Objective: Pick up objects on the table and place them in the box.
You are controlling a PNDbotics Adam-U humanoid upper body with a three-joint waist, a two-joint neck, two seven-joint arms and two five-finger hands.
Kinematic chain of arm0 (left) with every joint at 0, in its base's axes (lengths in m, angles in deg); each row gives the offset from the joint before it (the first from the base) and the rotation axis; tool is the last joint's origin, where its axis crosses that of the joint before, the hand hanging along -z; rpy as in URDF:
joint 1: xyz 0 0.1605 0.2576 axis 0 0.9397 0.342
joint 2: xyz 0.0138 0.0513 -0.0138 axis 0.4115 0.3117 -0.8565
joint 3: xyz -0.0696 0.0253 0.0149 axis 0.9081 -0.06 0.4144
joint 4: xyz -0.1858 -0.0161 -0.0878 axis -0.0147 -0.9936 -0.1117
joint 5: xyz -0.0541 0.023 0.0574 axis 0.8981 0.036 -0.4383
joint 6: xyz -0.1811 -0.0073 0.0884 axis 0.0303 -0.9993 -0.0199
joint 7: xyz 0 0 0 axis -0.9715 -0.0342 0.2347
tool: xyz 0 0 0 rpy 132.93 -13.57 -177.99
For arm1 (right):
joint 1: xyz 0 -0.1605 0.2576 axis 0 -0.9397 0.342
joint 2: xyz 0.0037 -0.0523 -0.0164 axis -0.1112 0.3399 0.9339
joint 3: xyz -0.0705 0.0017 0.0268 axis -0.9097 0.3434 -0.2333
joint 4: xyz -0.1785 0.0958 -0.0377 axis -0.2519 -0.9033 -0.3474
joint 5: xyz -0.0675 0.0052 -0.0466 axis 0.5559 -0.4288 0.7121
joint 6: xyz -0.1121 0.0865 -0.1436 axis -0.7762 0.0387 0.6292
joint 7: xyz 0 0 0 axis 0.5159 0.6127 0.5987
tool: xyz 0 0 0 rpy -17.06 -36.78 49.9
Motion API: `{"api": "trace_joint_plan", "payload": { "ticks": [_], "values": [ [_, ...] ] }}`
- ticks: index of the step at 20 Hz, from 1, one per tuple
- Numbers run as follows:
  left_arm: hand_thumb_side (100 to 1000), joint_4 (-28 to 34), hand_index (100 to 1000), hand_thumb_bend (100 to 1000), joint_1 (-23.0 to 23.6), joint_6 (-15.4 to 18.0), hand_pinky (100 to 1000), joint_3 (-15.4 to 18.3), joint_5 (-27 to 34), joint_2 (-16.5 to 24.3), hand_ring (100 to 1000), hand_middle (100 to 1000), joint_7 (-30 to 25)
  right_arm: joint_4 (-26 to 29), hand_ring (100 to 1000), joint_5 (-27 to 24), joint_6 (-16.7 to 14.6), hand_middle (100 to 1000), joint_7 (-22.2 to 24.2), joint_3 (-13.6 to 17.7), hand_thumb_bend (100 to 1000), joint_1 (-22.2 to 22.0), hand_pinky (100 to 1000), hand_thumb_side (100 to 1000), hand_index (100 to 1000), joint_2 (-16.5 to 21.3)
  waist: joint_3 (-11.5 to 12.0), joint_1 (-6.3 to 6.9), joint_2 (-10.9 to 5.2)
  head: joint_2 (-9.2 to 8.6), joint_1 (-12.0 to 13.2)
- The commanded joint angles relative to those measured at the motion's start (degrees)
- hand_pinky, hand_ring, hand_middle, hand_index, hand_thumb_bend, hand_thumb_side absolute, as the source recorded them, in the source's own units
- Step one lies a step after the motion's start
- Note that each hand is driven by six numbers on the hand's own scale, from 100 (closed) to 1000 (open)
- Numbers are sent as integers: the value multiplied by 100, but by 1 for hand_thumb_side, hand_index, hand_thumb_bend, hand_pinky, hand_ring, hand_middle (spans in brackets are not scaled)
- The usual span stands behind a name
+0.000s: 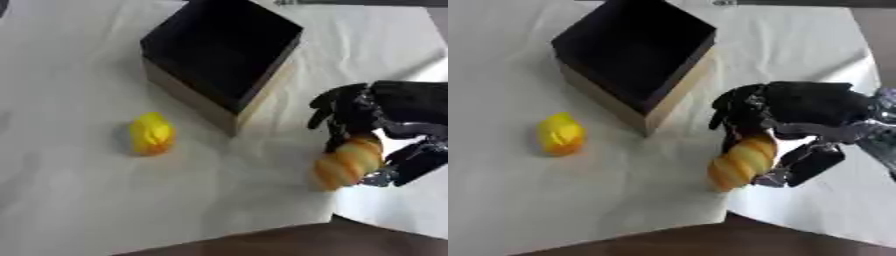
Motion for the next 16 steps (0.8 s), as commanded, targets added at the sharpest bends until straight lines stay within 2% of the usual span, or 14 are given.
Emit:
{"api": "trace_joint_plan", "payload": {
  "ticks": [1, 5, 7, 9, 12, 16],
  "values": [
    [598, 92, 887, 220, -71, 9, 842, 13, -26, 199, 833, 797, 19, 94, 771, -399, 100, 317, 43, 219, 100, 214, 880, 137, 585, 279, -5, 11, -155, -18, 7],
    [599, 92, 889, 218, -94, 12, 844, 4, -29, 179, 834, 798, 12, 94, 797, -280, 113, 380, 463, 165, 100, 258, 886, 226, 650, 378, 20, -9, -149, -22, -20],
    [600, 92, 889, 218, -98, 14, 845, 2, -30, 177, 834, 798, 7, 94, 815, -280, 243, 417, 738, 107, 100, 183, 903, 300, 698, 382, 29, -17, -143, -17, -22],
    [601, 92, 890, 218, -97, 14, 846, 0, -30, 176, 834, 798, 2, 94, 823, -398, 432, 435, 1019, 81, 100, 145, 912, 307, 719, 367, 31, -18, -138, -7, -21],
    [602, 92, 890, 216, -93, 16, 846, -2, -27, 172, 835, 799, -5, 94, 842, -633, 624, 529, 1308, 114, 100, 159, 915, 293, 776, 359, 24, -13, -135, 12, -24],
    [601, 92, 890, 215, -92, 11, 847, -5, -25, 169, 835, 799, -8, 94, 830, -860, 712, 482, 1423, 184, 100, 200, 909, 254, 734, 358, 8, -4, -138, 14, -22]
  ]
}}
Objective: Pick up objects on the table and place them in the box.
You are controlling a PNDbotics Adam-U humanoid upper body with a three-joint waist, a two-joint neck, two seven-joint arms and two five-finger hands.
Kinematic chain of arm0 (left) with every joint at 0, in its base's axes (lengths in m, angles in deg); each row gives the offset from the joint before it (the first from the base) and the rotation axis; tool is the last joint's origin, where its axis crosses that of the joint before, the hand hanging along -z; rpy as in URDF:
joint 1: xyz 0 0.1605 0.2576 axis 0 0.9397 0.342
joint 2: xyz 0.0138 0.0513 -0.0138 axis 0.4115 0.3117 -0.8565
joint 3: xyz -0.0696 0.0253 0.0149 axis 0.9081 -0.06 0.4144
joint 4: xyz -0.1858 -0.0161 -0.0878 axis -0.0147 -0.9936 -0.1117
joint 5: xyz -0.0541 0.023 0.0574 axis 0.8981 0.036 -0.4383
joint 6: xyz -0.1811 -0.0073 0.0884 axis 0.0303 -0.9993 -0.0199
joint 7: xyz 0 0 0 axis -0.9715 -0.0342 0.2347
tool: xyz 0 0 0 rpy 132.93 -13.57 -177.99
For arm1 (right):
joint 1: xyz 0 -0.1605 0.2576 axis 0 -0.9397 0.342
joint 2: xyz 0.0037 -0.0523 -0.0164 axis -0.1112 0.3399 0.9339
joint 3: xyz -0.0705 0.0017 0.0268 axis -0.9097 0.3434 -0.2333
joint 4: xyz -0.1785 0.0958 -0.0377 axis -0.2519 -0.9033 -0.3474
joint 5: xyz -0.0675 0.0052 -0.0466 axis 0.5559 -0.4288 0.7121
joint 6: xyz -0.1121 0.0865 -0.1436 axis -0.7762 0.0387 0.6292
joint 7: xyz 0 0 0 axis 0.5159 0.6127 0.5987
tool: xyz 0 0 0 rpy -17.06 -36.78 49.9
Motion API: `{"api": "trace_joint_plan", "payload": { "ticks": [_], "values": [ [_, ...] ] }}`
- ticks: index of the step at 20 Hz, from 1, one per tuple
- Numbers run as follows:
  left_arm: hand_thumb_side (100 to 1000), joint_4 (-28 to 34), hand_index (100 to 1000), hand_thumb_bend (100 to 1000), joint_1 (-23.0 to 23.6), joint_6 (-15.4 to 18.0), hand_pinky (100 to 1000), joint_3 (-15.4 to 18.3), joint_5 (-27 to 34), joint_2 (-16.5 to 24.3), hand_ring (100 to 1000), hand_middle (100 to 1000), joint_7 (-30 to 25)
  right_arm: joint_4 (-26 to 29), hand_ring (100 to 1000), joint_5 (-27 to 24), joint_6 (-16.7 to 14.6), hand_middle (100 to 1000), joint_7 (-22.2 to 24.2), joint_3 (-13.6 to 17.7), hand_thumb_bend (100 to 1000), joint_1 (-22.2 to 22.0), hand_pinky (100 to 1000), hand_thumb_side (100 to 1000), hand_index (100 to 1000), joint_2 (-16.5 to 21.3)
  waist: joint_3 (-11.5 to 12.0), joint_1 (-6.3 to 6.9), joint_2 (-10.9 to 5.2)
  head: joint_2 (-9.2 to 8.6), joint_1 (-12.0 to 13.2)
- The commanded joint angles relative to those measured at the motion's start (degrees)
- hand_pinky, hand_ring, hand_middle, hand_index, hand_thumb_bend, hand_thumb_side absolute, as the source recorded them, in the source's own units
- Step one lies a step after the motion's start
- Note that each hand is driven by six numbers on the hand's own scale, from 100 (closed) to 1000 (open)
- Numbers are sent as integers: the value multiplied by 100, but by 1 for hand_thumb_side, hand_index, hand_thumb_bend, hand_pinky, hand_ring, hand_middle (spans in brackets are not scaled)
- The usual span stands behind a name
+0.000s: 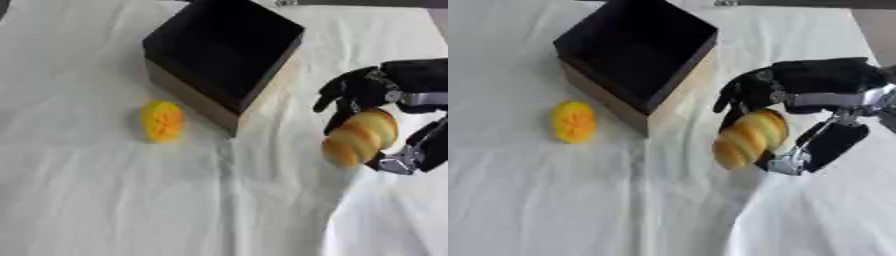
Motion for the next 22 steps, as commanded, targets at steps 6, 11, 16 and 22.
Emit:
{"api": "trace_joint_plan", "payload": {
  "ticks": [6, 11, 16, 22],
  "values": [
    [599, 92, 889, 213, -40, 12, 845, -10, -31, 168, 835, 798, -8, 92, 754, -344, 178, 375, -433, 187, 100, 441, 884, 228, 643, 252, 2, 6, -147, -27, -28],
    [587, 92, 888, 220, -85, 42, 845, -36, -58, 209, 834, 798, -7, -53, 733, -320, 534, 378, -723, 78, 100, 1204, 859, 225, 641, 200, 77, -42, -146, -42, -137],
    [559, 92, 888, 242, -311, 137, 845, -110, -111, 243, 833, 796, -9, -984, 737, 1, 618, 382, -921, -183, 100, 2328, 853, 214, 646, -255, 285, -113, -88, -140, -432],
    [548, 92, 888, 253, -659, 277, 845, -240, -119, 219, 832, 795, -46, -2527, 754, 713, 114, 419, -1213, -358, 100, 3326, 850, 197, 675, -826, 679, -242, 82, -364, -808]
  ]
}}
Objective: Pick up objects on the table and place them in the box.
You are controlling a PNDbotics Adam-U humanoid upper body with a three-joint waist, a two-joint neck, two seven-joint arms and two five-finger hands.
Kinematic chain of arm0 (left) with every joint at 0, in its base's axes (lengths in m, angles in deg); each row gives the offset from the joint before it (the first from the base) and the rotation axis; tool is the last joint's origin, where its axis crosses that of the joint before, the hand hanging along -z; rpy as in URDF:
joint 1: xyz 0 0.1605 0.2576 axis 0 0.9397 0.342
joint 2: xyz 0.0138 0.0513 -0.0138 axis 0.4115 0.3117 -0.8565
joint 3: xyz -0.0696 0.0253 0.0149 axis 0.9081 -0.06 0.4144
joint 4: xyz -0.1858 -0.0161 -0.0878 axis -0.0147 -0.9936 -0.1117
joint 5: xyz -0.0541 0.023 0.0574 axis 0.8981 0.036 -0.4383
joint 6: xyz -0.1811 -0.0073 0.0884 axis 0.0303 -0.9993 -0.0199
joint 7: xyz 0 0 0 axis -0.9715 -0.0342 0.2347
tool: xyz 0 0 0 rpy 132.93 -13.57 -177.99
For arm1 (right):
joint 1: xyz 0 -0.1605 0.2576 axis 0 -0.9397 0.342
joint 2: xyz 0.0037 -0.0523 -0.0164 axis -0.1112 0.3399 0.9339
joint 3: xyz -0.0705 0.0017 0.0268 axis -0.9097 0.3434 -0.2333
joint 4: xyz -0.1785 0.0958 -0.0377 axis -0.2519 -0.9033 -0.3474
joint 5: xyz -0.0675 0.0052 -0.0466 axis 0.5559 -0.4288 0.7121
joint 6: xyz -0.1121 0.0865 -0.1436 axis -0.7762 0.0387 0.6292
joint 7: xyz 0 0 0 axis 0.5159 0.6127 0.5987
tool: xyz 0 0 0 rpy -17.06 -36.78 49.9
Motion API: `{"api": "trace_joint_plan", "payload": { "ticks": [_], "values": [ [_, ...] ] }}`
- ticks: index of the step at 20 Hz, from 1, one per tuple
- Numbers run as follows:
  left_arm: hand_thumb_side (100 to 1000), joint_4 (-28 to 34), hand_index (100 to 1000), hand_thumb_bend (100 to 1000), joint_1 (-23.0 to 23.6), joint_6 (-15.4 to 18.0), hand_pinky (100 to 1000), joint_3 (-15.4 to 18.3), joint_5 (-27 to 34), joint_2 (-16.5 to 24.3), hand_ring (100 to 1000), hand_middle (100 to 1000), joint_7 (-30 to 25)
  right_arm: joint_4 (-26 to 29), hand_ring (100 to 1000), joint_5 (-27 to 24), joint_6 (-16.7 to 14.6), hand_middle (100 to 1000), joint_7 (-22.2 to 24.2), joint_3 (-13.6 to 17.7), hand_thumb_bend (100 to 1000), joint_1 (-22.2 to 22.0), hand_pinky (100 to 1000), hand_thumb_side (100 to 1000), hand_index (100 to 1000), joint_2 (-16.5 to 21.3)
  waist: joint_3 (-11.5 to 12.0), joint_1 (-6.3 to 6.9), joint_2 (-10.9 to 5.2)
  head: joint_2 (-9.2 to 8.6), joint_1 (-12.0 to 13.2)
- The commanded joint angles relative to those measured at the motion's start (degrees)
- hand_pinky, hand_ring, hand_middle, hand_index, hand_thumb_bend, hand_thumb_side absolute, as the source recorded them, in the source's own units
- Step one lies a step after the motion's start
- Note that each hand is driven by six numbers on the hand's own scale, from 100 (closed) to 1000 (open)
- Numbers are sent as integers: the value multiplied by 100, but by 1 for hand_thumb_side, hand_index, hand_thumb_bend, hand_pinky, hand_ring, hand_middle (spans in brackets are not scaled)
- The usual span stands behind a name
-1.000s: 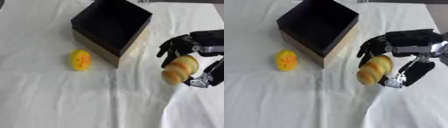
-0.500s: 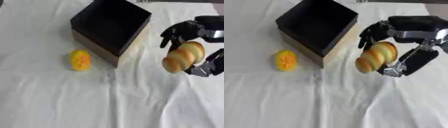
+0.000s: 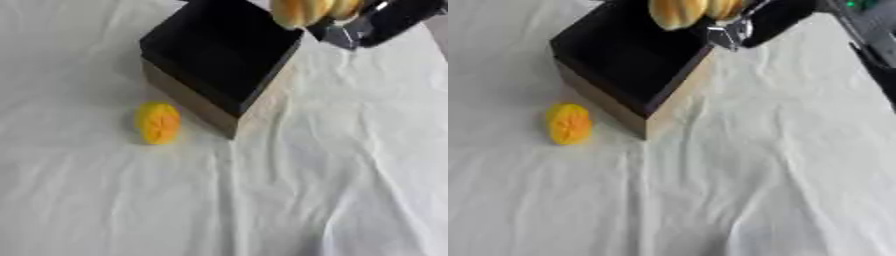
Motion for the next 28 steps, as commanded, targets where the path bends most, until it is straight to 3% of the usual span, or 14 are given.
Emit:
{"api": "trace_joint_plan", "payload": {
  "ticks": [1, 3, 4, 5, 11, 12, 16, 17, 19, 21, 26, 28],
  "values": [
    [547, 92, 888, 253, -157, 64, 845, -38, -6, 131, 832, 795, -27, -751, 757, 472, -354, 424, -225, -7, 100, 358, 851, 192, 681, -145, 81, -10, -83, -167, -165],
    [546, 92, 887, 255, -227, 79, 845, -65, 13, 105, 832, 795, -52, -1285, 766, 962, -565, 442, -411, -32, 100, 581, 848, 198, 697, -353, 175, -46, -44, -197, -243],
    [547, 92, 887, 255, -256, 84, 844, -76, 24, 91, 832, 795, -63, -1515, 771, 1217, -677, 447, -510, -38, 100, 664, 851, 116, 702, -456, 208, -58, -31, -200, -272],
    [546, 92, 888, 255, -287, 88, 844, -88, 36, 78, 832, 795, -76, -1749, 773, 1453, -776, 447, -615, -35, 100, 728, 854, 193, 703, -567, 243, -70, -18, -201, -303],
    [548, 92, 888, 255, -372, 111, 845, -126, 80, 45, 833, 796, -142, -2682, 810, 2256, -1255, 496, -921, 28, 100, 858, 864, 215, 754, -940, 379, -129, 30, -195, -416],
    [549, 92, 887, 254, -368, 109, 845, -122, 82, 43, 833, 796, -145, -2734, 816, 2331, -1360, 505, -896, 20, 100, 840, 864, 223, 758, -954, 381, -132, 33, -187, -418],
    [554, 92, 888, 250, -338, 90, 845, -107, 87, 35, 833, 796, -148, -2725, 868, 2595, -1834, 599, -627, -43, 306, 748, 876, 252, 822, -946, 362, -131, 34, -142, -372],
    [554, 92, 888, 249, -334, 86, 845, -106, 88, 32, 833, 796, -149, -2712, 906, 2660, -1936, 684, -540, -51, 385, 733, 898, 195, 881, -941, 359, -129, 32, -133, -365],
    [555, 92, 888, 249, -326, 79, 845, -105, 87, 27, 834, 796, -153, -2695, 973, 2788, -2113, 770, -338, -47, 410, 715, 940, 100, 945, -934, 353, -123, 28, -115, -359],
    [556, 92, 888, 249, -316, 73, 845, -104, 89, 24, 834, 796, -156, -2692, 1000, 2893, -2153, 799, -221, 15, 496, 727, 961, 257, 968, -930, 343, -116, 20, -98, -344],
    [554, 92, 889, 254, -309, 66, 845, -109, 109, 15, 834, 796, -161, -2645, 1000, 3171, -2040, 849, -346, 144, 493, 790, 987, 261, 982, -929, 316, -114, -10, -68, -317],
    [555, 92, 889, 253, -302, 66, 845, -112, 113, 15, 834, 797, -167, -2620, 1000, 3185, -2025, 850, -436, 142, 449, 799, 988, 266, 989, -935, 309, -113, -19, -66, -307]
  ]
}}
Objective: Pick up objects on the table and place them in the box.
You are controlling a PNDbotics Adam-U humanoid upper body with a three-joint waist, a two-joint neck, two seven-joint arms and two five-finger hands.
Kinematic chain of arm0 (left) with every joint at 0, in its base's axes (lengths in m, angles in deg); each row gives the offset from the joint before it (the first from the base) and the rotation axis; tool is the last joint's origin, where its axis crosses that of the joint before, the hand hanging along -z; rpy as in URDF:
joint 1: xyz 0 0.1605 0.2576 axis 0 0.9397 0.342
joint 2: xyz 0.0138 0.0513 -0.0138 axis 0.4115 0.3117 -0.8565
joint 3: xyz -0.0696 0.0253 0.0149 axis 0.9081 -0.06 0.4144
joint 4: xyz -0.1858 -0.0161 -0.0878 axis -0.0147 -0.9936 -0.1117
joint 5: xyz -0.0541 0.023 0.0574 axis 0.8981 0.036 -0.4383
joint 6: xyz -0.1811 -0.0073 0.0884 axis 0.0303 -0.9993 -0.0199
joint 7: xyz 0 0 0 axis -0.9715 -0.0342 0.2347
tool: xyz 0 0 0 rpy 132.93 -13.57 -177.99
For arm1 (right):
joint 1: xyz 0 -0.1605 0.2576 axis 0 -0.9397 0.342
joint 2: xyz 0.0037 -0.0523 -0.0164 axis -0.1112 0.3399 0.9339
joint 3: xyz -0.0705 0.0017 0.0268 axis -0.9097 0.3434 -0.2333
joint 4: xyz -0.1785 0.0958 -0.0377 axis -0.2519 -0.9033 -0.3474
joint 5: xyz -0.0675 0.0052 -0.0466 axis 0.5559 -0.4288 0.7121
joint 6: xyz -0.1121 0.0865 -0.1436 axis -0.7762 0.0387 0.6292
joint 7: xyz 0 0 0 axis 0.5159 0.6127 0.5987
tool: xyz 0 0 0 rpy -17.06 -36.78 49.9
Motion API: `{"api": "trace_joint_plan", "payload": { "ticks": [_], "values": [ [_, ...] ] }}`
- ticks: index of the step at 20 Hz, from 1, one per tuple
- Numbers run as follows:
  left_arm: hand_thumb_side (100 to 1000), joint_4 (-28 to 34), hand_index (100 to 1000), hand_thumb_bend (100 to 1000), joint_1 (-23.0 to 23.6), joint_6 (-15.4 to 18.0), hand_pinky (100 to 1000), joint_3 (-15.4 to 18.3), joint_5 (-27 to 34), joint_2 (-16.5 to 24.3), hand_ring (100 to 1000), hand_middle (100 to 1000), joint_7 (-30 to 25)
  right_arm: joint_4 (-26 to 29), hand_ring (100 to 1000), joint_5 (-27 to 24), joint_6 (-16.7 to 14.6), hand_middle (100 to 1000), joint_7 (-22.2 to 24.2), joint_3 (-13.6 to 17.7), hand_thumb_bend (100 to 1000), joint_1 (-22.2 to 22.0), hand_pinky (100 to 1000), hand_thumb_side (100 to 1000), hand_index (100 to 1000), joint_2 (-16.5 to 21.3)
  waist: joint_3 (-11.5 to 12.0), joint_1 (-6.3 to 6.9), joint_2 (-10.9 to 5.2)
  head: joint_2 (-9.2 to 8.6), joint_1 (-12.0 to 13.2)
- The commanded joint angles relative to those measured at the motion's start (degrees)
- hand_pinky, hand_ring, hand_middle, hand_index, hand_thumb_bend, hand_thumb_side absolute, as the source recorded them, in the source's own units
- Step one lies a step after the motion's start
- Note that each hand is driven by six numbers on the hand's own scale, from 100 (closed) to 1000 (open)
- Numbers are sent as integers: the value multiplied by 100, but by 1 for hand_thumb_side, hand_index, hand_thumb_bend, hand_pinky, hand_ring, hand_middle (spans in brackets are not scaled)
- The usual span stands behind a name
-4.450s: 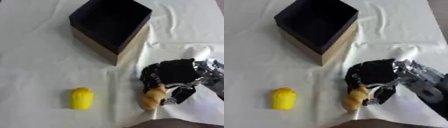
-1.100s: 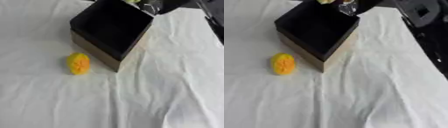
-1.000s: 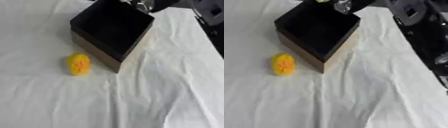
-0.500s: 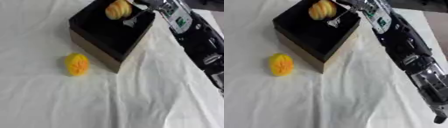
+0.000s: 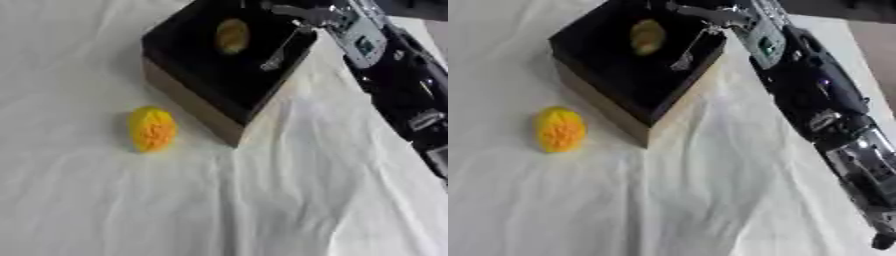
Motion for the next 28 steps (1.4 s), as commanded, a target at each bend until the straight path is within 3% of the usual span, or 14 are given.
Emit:
{"api": "trace_joint_plan", "payload": {
  "ticks": [1, 4, 6, 8, 11, 14, 16, 18, 21, 25, 28],
  "values": [
    [556, 92, 889, 252, -23, -7, 846, 25, 28, 74, 834, 797, -16, 130, 1000, 16, 14, 837, -120, 90, 404, 133, 987, 250, 989, 115, -8, 55, -187, 5, 25],
    [558, 92, 888, 249, -1, -25, 846, 37, 24, 72, 834, 797, -13, 270, 1000, -516, 225, 777, -281, 207, 266, 159, 968, 155, 973, 108, -36, 65, -204, 14, 58],
    [556, 92, 888, 250, 22, -44, 845, 54, 14, 84, 834, 797, 3, 544, 990, -1249, 516, 739, -405, 293, 116, 141, 958, 100, 954, 176, -85, 79, -226, 11, 131],
    [555, 92, 888, 251, 57, -65, 845, 73, -8, 112, 835, 797, 27, 1097, 959, -2401, 1062, 696, -536, 388, 100, 59, 960, 100, 925, 339, -159, 103, -260, 27, 223],
    [549, 92, 888, 254, 113, -96, 846, 108, -61, 187, 835, 797, 75, 2256, 952, -4099, 1922, 701, -563, 635, 100, -178, 959, 100, 920, 743, -272, 137, -313, 59, 361],
    [543, 92, 888, 257, 182, -128, 845, 143, -133, 288, 834, 796, 139, 3338, 937, -5086, 2424, 699, -811, 1041, 100, -620, 941, 100, 908, 1252, -389, 183, -362, 83, 528],
    [537, 92, 888, 258, 236, -151, 845, 174, -200, 391, 834, 796, 195, 3993, 921, -5478, 2547, 691, -1230, 1366, 100, -1128, 927, 100, 899, 1623, -473, 226, -390, 92, 640],
    [528, 92, 889, 261, 287, -181, 844, 203, -286, 517, 833, 795, 251, 4546, 899, -5675, 2576, 677, -1698, 1656, 100, -1694, 913, 100, 884, 1896, -552, 271, -404, 99, 743],
    [517, 92, 890, 262, 397, -390, 842, 235, -558, 891, 832, 793, 301, 4824, 887, -5710, 2093, 676, -2323, 2091, 100, -2702, 904, 100, 883, 2135, -702, 361, -420, 115, 906],
    [483, -44, 903, 293, 451, -939, 842, 105, -1259, 1761, 825, 783, 86, 4857, 874, -5388, 1353, 663, -2727, 2418, 100, -3826, 898, 100, 874, 2070, -880, 489, -425, 135, 1028],
    [526, -390, 909, 297, 399, -1199, 848, -197, -1794, 2437, 828, 783, -444, 4859, 871, -5032, 962, 660, -3019, 2561, 100, -4444, 898, 100, 869, 1889, -978, 564, -422, 140, 1064]
  ]
}}
